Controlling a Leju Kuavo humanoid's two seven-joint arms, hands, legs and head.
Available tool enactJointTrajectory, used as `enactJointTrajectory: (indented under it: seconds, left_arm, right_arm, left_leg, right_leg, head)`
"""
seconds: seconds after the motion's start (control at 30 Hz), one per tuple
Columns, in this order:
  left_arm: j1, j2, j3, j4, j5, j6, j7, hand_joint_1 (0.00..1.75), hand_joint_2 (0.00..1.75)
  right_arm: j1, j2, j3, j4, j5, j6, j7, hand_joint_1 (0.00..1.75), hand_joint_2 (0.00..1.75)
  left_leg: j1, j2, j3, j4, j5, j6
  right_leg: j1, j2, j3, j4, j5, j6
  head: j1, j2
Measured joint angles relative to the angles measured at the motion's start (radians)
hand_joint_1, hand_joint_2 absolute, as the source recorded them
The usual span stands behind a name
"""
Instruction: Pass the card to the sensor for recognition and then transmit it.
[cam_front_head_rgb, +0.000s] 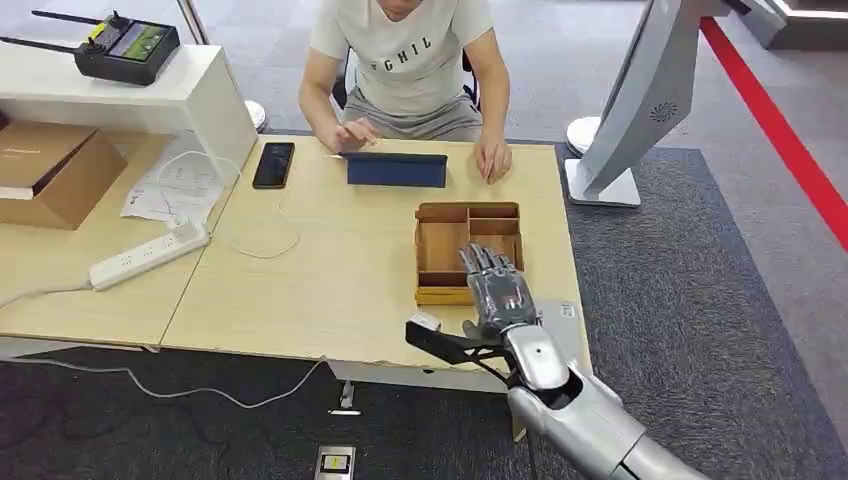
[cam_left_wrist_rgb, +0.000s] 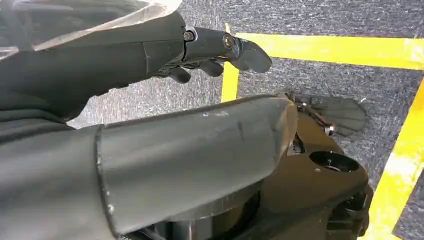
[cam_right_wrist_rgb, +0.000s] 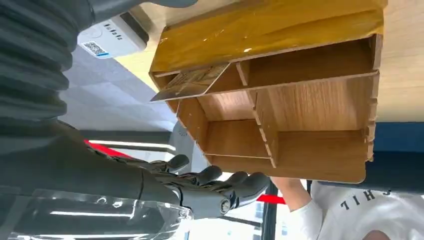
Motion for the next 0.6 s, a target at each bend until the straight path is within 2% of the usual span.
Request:
enactJointTrajectory:
  seconds: [0.47, 0.6]
  left_arm:
    - [0.000, -0.006, 0.006, 0.001, 0.010, -0.003, 0.008, 0.00, 0.00]
    - [0.000, 0.020, 0.006, 0.002, 0.008, -0.121, 0.012, 0.00, 0.00]
  right_arm:
    - [-0.012, -0.007, 0.016, 0.001, 0.002, 0.041, 0.016, 0.00, 1.75]
    - [-0.014, -0.008, 0.017, 0.001, 0.016, 0.044, 0.025, 0.00, 1.75]
  left_leg:
    - [0.000, 0.000, 0.000, 0.000, 0.000, 0.000]
    - [0.000, 0.000, 0.000, 0.000, 0.000, 0.000]
  right_leg:
    - [0.000, 0.000, 0.000, 0.000, 0.000, 0.000]
    - [0.000, 0.000, 0.000, 0.000, 0.000, 0.000]
  head:
    - [0.000, 0.000]
    - [0.000, 0.000]
